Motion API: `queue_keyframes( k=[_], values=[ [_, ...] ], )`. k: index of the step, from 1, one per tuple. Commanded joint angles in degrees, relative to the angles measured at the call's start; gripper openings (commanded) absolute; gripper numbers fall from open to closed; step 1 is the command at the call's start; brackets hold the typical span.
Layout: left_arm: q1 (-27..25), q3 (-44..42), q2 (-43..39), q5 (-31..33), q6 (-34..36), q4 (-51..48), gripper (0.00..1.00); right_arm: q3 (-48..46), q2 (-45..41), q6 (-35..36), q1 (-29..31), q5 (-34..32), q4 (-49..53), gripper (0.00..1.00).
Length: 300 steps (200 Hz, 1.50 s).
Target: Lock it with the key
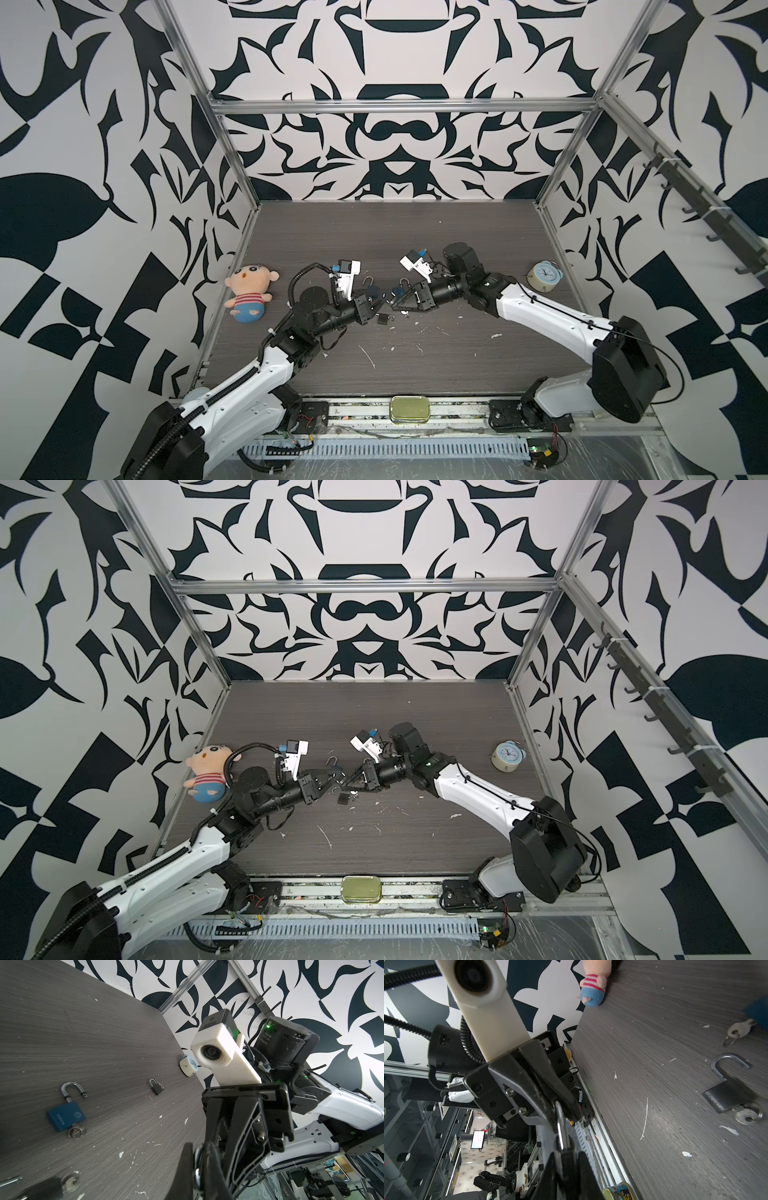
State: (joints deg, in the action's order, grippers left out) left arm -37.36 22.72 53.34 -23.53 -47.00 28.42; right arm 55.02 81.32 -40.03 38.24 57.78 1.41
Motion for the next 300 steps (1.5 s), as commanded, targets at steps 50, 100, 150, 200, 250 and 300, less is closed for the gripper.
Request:
queue_keyframes(
  k=[50,100,150,200,250,300],
  values=[
    [-8.4,-4.2,3.3,-7.8,1.9,-8.8,0.0,10.2,-0.6,-0.5,0.6,-3.2,-20.1,0.0],
    [-10.4,-6.9,1.9,-6.7,-0.5,-5.5,0.0,11.7,0.8,0.0,-0.3,-3.3,-20.9,0.0],
    [-12.6,-7.9,1.6,-5.5,-1.4,-5.1,0.0,12.7,1.9,0.3,-1.1,-4.0,-21.5,0.0],
    [-14.9,-6.8,4.5,-5.4,-1.3,-5.1,0.0,13.1,1.9,0.4,-2.7,-5.1,-22.4,0.0],
    [-16.7,-5.6,5.6,-2.8,-1.1,-5.4,0.0,14.2,3.2,0.4,-3.5,-3.8,-22.4,0.0],
    [-15.7,0.7,-1.8,9.4,4.3,-20.4,0.0,8.0,1.4,0.2,-3.5,-4.0,-21.5,0.0]
  ],
)
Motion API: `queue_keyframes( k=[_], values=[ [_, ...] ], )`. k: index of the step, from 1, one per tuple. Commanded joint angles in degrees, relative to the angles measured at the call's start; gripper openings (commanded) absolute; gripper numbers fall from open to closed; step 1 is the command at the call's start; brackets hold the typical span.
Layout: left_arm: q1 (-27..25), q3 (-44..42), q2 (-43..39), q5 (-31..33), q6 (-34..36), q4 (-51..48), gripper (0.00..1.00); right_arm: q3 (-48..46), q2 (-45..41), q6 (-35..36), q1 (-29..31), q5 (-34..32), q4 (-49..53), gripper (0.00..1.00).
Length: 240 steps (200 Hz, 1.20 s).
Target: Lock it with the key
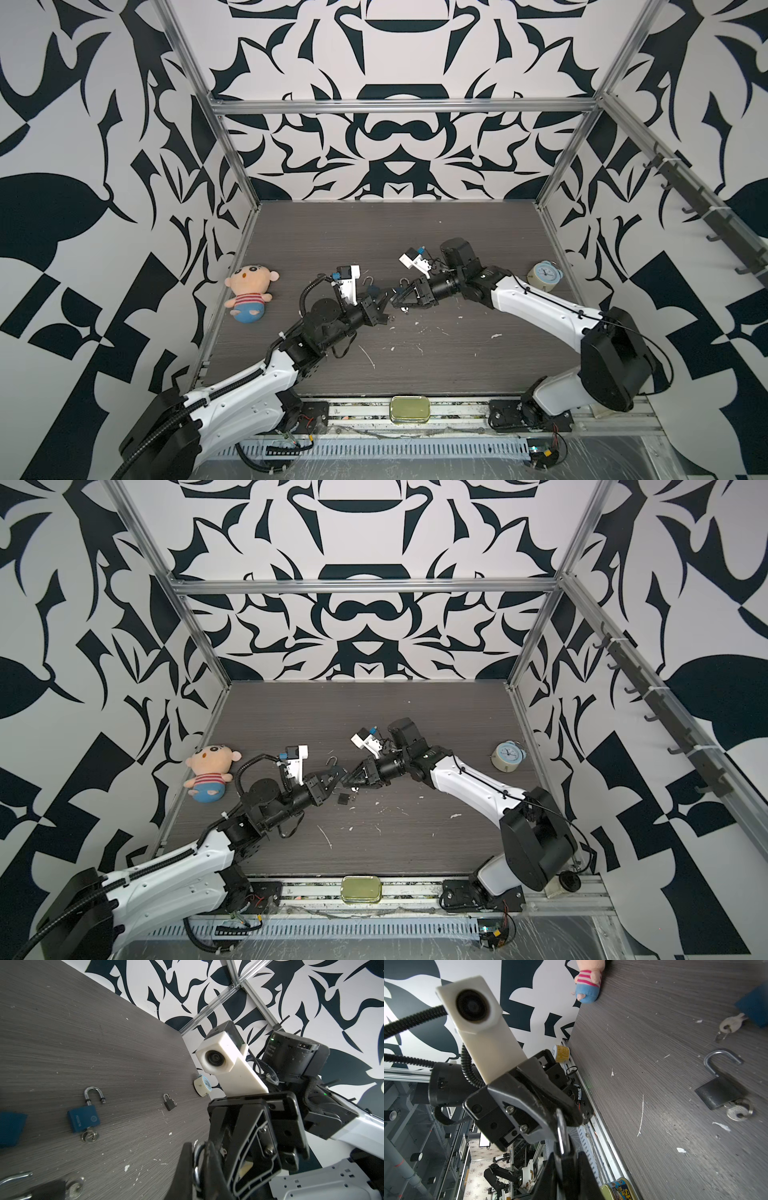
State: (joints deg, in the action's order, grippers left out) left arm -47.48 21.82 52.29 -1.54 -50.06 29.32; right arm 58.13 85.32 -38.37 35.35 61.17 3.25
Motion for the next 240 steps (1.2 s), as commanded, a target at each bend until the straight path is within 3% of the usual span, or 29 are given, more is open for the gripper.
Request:
queue_keyframes(
  k=[1,30,40,60,78,135,240],
  values=[
    [-5.6,1.7,-0.9,-12.5,7.5,-21.6,0.0,4.7,-2.7,-1.4,-0.6,-7.4,-23.4,0.0],
    [-2.3,5.4,-2.3,-11.9,8.8,-26.9,0.0,0.1,-4.8,-2.5,-0.6,-8.4,-23.7,0.0],
    [-1.0,6.3,-2.3,-12.3,9.2,-27.7,0.0,-1.3,-5.6,-2.8,-0.6,-8.8,-24.1,0.08],
    [1.4,7.9,-1.8,-13.2,9.7,-28.5,0.0,-3.3,-6.9,-4.0,-0.6,-9.8,-24.7,0.32],
    [3.8,9.5,-0.9,-14.4,9.8,-28.8,0.0,-5.3,-7.8,-6.4,-0.7,-9.6,-27.8,0.41],
    [9.6,15.5,2.4,-19.0,9.3,-28.9,0.0,-11.4,-12.2,-7.6,-1.8,-11.4,-29.9,0.43],
    [10.0,26.5,5.3,-21.6,8.9,-32.6,0.0,-18.8,-13.5,-11.6,-3.8,-8.8,-38.6,0.43]
  ],
)
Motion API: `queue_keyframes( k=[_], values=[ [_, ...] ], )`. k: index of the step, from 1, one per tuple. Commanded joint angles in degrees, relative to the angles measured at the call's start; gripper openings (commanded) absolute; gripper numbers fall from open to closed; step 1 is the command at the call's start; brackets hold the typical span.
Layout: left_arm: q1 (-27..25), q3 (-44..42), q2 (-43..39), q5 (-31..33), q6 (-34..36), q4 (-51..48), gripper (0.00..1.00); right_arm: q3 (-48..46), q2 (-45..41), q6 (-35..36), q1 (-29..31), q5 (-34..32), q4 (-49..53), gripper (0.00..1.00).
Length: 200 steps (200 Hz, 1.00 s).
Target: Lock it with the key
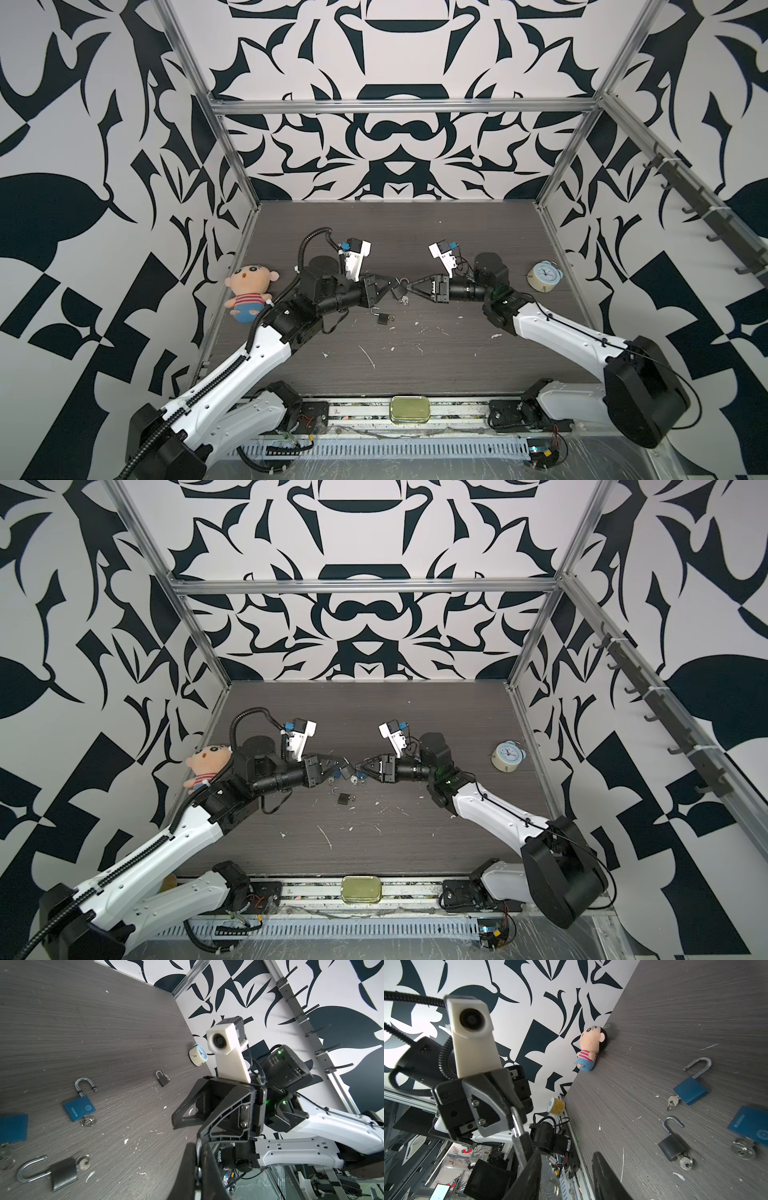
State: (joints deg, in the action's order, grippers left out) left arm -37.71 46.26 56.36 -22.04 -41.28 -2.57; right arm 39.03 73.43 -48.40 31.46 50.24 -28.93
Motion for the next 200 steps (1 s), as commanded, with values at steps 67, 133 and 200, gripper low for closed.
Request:
queue_keyframes(
  k=[67,133,200],
  values=[
    [0.2,3.3,3.7,0.7,-0.5,0.1,0.0,-0.8,-1.9,-5.0,0.8,5.3,-11.6,0.42],
    [0.3,5.0,3.7,2.7,-1.2,-0.1,0.0,-2.2,-2.5,-5.0,1.1,5.3,-11.7,0.43],
    [0.4,4.9,3.4,4.0,-1.8,0.6,0.0,-1.4,-2.7,-4.9,1.7,5.7,-11.1,0.36]
  ],
)
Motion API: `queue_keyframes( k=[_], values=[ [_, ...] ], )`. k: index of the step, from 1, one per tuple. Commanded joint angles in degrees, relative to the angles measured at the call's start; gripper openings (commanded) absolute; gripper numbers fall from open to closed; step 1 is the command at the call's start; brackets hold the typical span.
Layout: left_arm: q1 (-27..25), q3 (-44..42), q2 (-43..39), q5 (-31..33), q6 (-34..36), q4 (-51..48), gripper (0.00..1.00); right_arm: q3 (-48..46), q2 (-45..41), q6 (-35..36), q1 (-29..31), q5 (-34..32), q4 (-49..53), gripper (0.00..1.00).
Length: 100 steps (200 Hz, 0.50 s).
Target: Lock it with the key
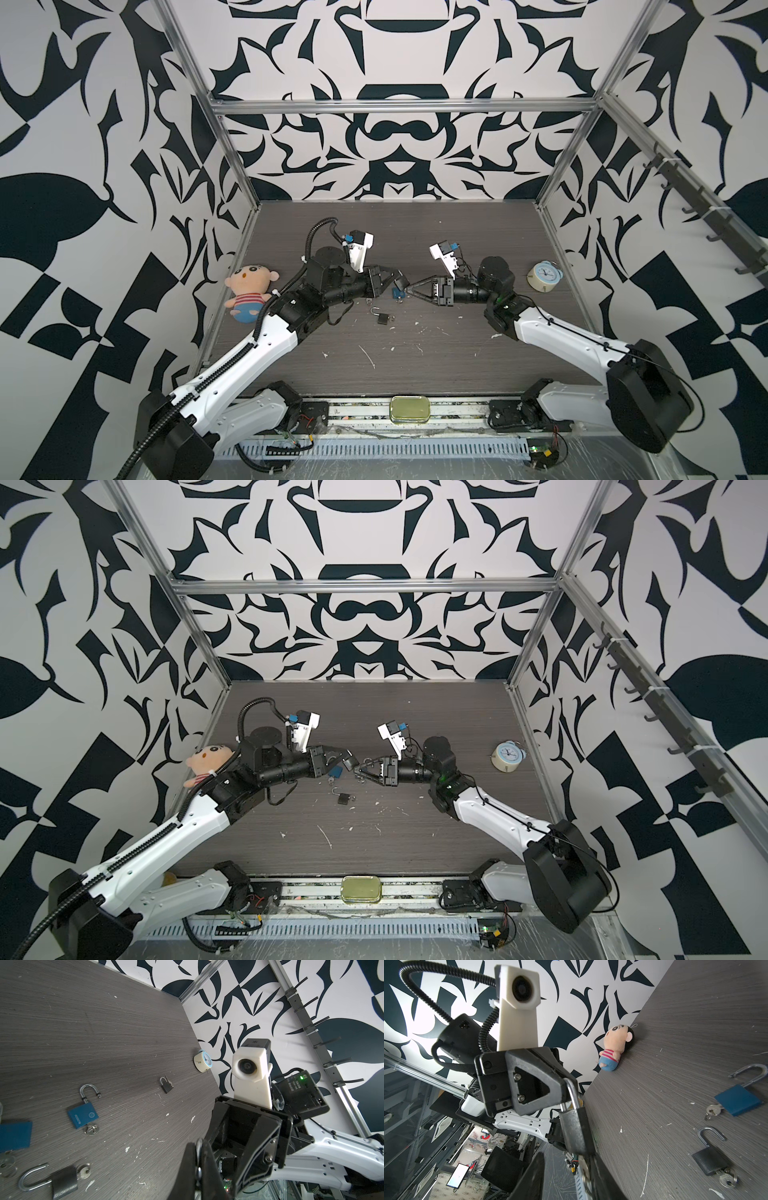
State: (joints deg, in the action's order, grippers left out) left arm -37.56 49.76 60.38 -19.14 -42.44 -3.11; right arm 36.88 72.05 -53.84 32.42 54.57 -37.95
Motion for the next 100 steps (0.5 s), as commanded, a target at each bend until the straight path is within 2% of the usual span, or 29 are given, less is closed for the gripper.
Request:
queue_keyframes(
  k=[1,91,100],
  values=[
    [0.2,1.4,-0.6,1.2,-0.7,1.2,0.0,0.7,-1.4,0.5,0.7,1.4,-2.1,0.36],
    [0.1,0.8,-0.2,0.6,-2.0,3.1,0.0,2.1,1.3,0.8,1.2,1.2,-2.2,0.32],
    [0.2,0.7,-0.2,0.4,-2.0,3.5,0.0,2.1,1.5,0.8,1.2,1.2,-2.3,0.29]
  ],
)
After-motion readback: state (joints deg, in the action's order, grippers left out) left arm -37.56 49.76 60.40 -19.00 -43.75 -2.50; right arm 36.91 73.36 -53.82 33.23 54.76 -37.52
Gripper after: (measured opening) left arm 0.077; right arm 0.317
